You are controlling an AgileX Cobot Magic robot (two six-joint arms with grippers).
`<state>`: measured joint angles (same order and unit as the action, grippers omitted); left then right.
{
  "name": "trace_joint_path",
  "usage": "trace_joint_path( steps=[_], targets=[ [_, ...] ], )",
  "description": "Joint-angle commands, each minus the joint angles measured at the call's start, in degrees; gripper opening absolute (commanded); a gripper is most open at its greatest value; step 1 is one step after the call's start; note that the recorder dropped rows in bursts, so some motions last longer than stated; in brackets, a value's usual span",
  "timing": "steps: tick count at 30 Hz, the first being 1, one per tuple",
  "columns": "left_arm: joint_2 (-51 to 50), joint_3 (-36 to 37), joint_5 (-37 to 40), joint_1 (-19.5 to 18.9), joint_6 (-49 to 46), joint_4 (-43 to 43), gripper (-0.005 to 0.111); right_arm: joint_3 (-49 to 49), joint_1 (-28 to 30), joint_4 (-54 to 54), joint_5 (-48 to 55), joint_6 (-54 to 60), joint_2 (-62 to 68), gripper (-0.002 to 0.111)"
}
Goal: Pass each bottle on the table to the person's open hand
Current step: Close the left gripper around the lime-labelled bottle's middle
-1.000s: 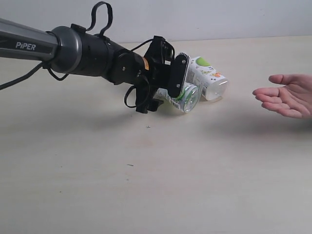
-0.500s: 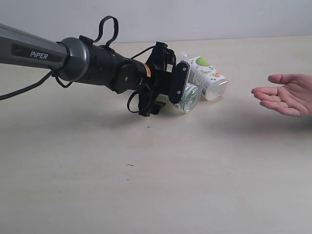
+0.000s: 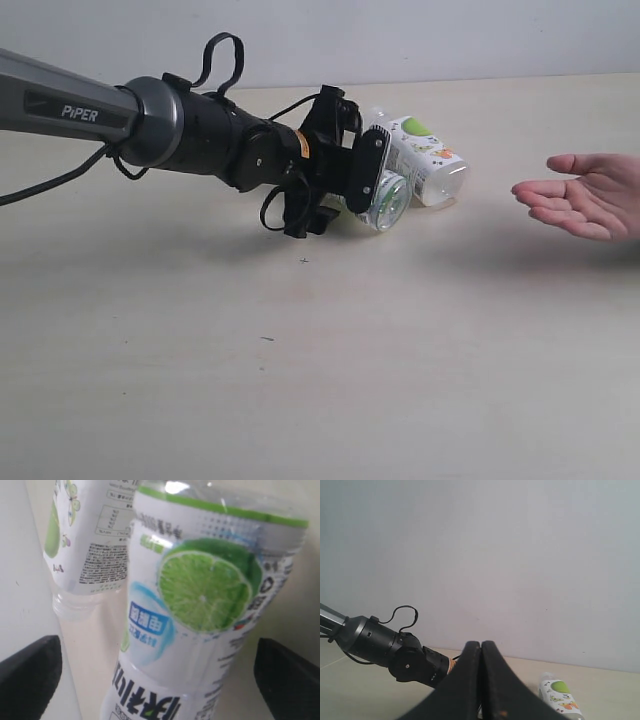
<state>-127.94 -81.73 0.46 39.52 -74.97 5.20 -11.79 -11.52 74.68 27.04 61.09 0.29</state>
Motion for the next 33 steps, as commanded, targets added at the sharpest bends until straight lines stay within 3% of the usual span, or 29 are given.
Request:
trace_joint_path(
  steps=[1,14,18,26,33],
  targets=[
    [-0.1,-0.2,-0.5,-0.3,0.0,0.6,0.103,0.2,0.2,0.2,0.1,0.3,-0.3,0.000],
    [-0.8,-0.2,-0.5,-0.3,0.0,1.6,0.099,0.2,0.2,0.2,0.2,0.3,-0.3,0.000],
    [-0.8,-0.2,-0.5,-0.3,0.1,1.6,0.076,0.2,0.2,0.2,0.2,0.3,-0.3,0.000],
    [-0.8,-0.2,1.6,-0.3,0.4,1.6,0.004,0.2,0.2,0.2,0.2,0.3,-0.3,0.000],
    [-0.5,-0.2,4.0,-0.2,0.4,1.6,0.000,0.2,0.2,0.2,0.2,0.3,-0.3,0.000]
  ],
)
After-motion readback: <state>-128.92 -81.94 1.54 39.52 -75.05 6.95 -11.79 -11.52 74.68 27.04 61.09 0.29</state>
